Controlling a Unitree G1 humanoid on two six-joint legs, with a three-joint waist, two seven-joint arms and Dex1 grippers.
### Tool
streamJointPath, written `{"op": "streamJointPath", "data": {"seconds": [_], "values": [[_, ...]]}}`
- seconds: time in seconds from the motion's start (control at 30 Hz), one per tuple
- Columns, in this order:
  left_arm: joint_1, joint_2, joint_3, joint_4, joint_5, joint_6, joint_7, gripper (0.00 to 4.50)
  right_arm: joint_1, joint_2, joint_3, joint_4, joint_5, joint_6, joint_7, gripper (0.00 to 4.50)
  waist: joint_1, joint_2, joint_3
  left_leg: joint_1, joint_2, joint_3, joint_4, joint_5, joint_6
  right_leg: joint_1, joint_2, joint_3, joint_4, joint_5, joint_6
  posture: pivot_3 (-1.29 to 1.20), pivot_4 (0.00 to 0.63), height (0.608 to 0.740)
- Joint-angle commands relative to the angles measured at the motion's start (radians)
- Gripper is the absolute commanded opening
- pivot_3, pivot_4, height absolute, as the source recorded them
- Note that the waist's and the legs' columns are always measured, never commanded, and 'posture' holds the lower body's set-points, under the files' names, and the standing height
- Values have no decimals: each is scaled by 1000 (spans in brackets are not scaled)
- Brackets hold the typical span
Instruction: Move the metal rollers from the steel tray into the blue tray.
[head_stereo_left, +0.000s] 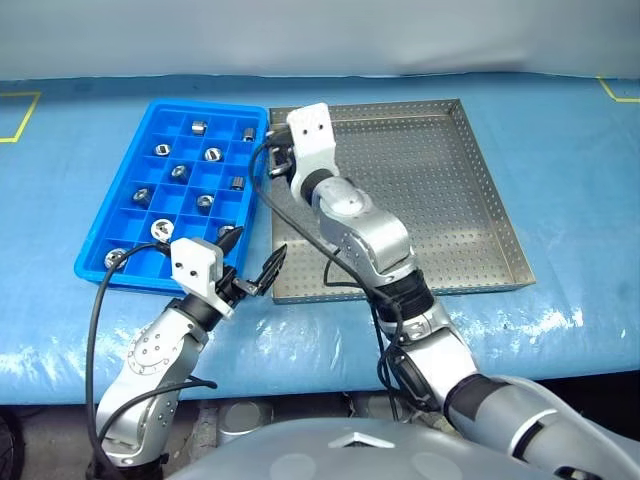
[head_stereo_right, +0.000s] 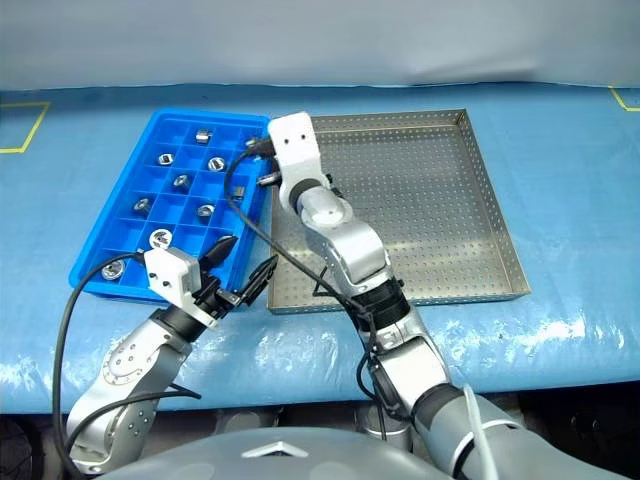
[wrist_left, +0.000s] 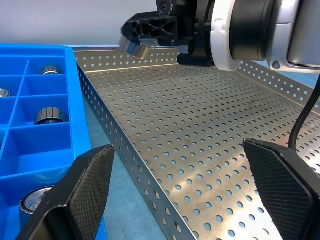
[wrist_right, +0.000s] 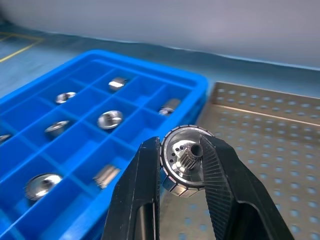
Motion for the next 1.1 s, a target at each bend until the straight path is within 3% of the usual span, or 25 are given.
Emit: {"op": "streamJointPath", "data": {"seconds": [0.03, 0.47, 0.7, 1.1], "values": [[18, 1, 16, -60, 3, -20, 8, 4500, 13, -22, 32, -106, 28, 21, 122, 830, 5, 0, 0, 0, 0, 0, 0, 0, 0, 0, 0, 0, 0, 0, 0, 92, 150, 740], [104, 25, 39, -116, -18, -27, -12, 4500, 51, -44, 92, -196, 144, 115, 424, 830, 24, -1, 0, 0, 0, 0, 0, 0, 0, 0, 0, 0, -1, 0, 0, 140, 150, 740], [250, 13, 154, -178, 4, -82, 23, 4500, 36, -2, 132, -119, 128, 86, 471, 830, 37, -1, 1, 0, 1, 0, 0, 0, 0, 0, 0, -1, -1, -1, 0, 231, 150, 740], [480, -79, 255, -279, 41, -177, 84, 4500, 3, 67, 151, 34, 118, 13, 572, 830, 113, -4, 1, 0, 1, -1, -1, 0, 0, 0, 0, -2, -3, -4, 3, 405, 150, 740]]}}
